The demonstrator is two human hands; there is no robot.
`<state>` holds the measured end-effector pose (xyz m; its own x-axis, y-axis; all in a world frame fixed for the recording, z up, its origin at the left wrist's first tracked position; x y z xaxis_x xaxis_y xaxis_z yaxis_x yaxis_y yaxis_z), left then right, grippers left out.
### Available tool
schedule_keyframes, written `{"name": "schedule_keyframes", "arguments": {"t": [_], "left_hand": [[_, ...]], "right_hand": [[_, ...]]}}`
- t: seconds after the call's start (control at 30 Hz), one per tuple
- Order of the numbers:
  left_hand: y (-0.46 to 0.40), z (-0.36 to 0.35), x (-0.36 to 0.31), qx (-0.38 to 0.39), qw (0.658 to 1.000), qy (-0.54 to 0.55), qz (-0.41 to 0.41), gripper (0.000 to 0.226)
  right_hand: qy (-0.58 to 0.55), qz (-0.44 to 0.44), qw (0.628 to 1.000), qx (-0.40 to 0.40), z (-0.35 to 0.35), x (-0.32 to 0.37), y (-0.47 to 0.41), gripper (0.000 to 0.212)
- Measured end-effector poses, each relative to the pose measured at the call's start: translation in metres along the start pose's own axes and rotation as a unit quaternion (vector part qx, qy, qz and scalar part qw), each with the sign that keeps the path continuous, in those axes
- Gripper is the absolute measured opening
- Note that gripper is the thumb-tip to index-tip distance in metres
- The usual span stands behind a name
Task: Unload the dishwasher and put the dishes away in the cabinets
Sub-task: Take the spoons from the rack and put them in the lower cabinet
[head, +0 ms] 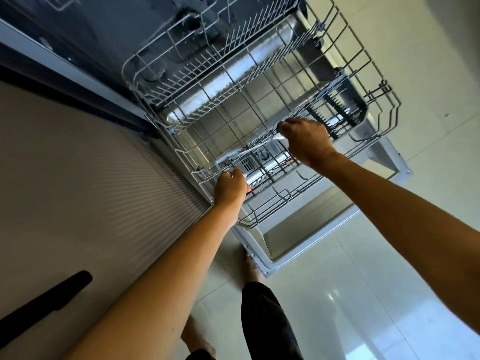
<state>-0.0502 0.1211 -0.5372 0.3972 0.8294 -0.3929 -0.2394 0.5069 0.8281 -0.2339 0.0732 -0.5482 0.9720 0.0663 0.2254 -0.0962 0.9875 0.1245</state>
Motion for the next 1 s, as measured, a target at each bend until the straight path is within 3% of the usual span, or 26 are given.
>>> {"name": "schedule_keyframes", "arguments": {"t": [0.23,0.3,0.37,0.43,0.5,0.6,0.77,0.9,1.0], "left_hand": [[0.011,-0.001,-0.015,0.013,0.998,-0.008,-0.056,0.031],[0.018,-0.002,-0.016,0.032,0.997,-0.004,-0.072,0.029],[0.026,-0.001,-0.015,0.053,0.995,0.013,-0.085,0.025],[0.035,0.0,-0.013,0.074,0.993,0.036,-0.088,0.021],[0.048,0.005,-0.006,0.094,0.99,0.049,-0.092,0.017],[0.07,0.014,0.009,0.142,0.983,0.064,-0.095,0.02],[0.11,0.047,0.048,0.193,0.972,0.042,-0.125,0.017],[0.133,0.101,0.086,0.236,0.962,-0.013,-0.137,0.011],[0.136,0.153,0.116,0.227,0.962,-0.051,-0.145,0.02]], "right_hand": [[-0.24,-0.158,0.956,-0.051,0.037,-0.031,0.023,0.023],[-0.361,-0.239,0.9,-0.047,0.045,-0.031,0.035,0.02],[-0.508,-0.299,0.806,-0.054,0.053,-0.024,0.052,0.006],[-0.598,-0.323,0.731,-0.064,0.059,-0.014,0.068,0.005],[-0.645,-0.342,0.68,-0.061,0.063,-0.002,0.089,0.004],[-0.652,-0.362,0.665,-0.033,0.068,0.025,0.117,0.007],[-0.638,-0.359,0.676,0.079,0.07,0.1,0.167,0.016],[-0.584,-0.341,0.722,0.145,0.066,0.17,0.2,0.016],[-0.576,-0.324,0.731,0.168,0.059,0.228,0.215,0.016]]}}
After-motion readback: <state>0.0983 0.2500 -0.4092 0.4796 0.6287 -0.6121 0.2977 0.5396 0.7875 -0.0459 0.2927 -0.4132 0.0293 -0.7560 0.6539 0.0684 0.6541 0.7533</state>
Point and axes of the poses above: each hand's wrist, its own y-axis away from the middle knuckle, its own z-axis out of the back of the hand, x = y × z, the point moved 4 cm from there along -y, towards the middle knuckle, and after that the axes turned 6 degrees about -x, right-handed, at the moved point
